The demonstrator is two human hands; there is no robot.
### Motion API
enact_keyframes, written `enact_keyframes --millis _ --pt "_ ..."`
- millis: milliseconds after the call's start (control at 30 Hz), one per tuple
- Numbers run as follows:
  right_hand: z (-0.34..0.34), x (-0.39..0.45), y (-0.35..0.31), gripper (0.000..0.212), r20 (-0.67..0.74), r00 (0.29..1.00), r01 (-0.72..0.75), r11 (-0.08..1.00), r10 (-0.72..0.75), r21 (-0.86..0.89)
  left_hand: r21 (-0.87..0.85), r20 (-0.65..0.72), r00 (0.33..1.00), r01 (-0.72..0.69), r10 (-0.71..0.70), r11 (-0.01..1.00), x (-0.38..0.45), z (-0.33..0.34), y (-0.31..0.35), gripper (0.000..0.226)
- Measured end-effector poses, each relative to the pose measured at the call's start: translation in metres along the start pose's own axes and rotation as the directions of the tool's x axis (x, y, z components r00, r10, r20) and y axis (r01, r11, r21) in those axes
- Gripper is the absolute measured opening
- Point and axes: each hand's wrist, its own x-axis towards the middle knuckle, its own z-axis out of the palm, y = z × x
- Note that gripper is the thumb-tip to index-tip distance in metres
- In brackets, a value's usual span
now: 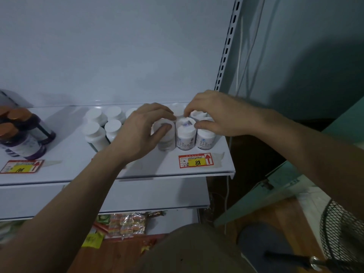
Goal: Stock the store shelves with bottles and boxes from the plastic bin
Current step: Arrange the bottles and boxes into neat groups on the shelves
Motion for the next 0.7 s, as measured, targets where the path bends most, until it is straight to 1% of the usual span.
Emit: enact_keyframes --millis 67,167,300,467,567,667,700 --pt "0.003 0.014 -0.008 0.038 0.044 0.999 0.034 0.997 -0.031 -0.073 0.018 0.008 0.999 0.051 -0.051 0.999 -0.002 0.002 0.000 0.018" --pt "0.009 0.024 -0.010 0.042 0.038 0.999 -0.002 0.990 0.007 -0.143 0.028 0.048 0.991 0.125 -0.126 0.992 -0.005 0.005 -0.005 0.017" --pt "0.010 0.025 -0.008 0.037 0.055 0.998 -0.006 0.998 0.009 -0.056 0.002 0.096 0.986 0.135 -0.135 0.991 -0.007 0.003 -0.010 0.017" --pt "0.009 0.022 -0.005 0.036 0.080 0.997 0.002 1.000 0.001 -0.028 -0.013 0.139 0.984 0.116 -0.113 0.993 -0.007 -0.004 -0.010 0.018" --pt "0.011 0.020 -0.004 0.032 0.036 0.999 0.005 1.000 -0.005 -0.009 -0.004 0.184 0.978 0.104 -0.102 0.995 -0.004 -0.010 -0.007 0.019" --pt "0.006 0.019 -0.003 0.026 -0.092 0.996 0.008 0.999 -0.003 0.053 0.045 0.216 0.971 0.091 -0.098 0.995 0.002 -0.015 -0.004 0.019" --pt "0.005 0.019 -0.002 0.024 -0.115 0.993 0.007 0.998 0.000 0.059 0.059 0.229 0.968 0.091 -0.102 0.994 0.004 -0.016 -0.004 0.019"
